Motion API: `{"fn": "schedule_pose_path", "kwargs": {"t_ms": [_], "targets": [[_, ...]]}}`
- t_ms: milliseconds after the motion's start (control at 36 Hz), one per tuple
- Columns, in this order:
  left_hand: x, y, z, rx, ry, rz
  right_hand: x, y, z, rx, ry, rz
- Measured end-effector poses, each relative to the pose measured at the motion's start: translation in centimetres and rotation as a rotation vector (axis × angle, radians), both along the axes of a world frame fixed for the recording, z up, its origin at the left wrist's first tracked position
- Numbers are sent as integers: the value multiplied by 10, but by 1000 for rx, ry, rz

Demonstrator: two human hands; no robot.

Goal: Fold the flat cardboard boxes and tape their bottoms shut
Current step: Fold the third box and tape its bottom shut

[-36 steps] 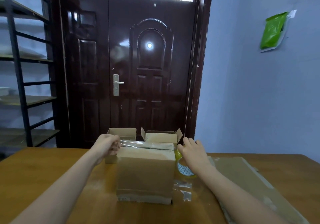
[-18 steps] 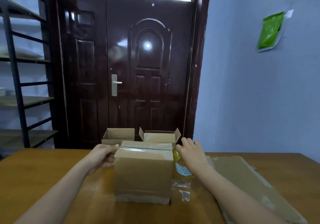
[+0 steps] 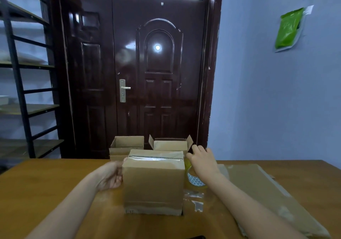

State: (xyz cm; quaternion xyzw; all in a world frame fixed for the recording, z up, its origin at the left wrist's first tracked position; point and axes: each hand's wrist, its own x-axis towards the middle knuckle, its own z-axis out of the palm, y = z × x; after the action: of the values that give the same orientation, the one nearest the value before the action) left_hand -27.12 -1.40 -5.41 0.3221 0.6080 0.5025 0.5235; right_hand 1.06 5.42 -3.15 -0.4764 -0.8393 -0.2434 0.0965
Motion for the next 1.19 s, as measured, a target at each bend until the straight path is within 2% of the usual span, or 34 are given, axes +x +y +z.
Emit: {"fn": "schedule_pose_path", "kwargs": {"t_ms": [83, 222, 306, 361, 417, 500, 556, 611, 667, 694, 889, 1000, 1083, 1194], "targets": [[10, 0, -13, -29, 206, 47, 0, -1, 1, 8, -5, 7], [15, -2, -20, 39, 286, 215, 2, 1, 1, 6, -19, 43], [10, 7, 3, 160, 438, 457, 4, 1, 2, 8, -23, 61], [15, 8, 26, 285, 534, 506, 4, 2, 2, 13, -22, 61], [26, 7, 46, 419, 633, 403, 3, 2, 2, 15, -25, 57], [47, 7, 60, 500, 830, 86, 2, 1, 2, 12, -28, 55], [56, 11, 59, 409, 951, -156, 2, 0, 3, 13, -27, 55], [63, 19, 51, 234, 1197, -345, 2, 0, 3, 18, -25, 58], [67, 23, 43, 96, 1440, -421, 3, 0, 2, 21, -22, 57], [69, 25, 41, 62, 1502, -426, 3, 0, 2, 22, -20, 56], [74, 26, 45, 2, 1536, -481, 1, 2, -2, 45, -74, 48], [87, 28, 45, 186, 1328, -550, -2, 1, -1, 67, -140, 62], [91, 31, 41, 257, 1279, -520, -1, 2, -2, 69, -140, 67], [104, 28, 45, 289, 1417, -539, 2, 1, -2, 30, -45, 80]]}}
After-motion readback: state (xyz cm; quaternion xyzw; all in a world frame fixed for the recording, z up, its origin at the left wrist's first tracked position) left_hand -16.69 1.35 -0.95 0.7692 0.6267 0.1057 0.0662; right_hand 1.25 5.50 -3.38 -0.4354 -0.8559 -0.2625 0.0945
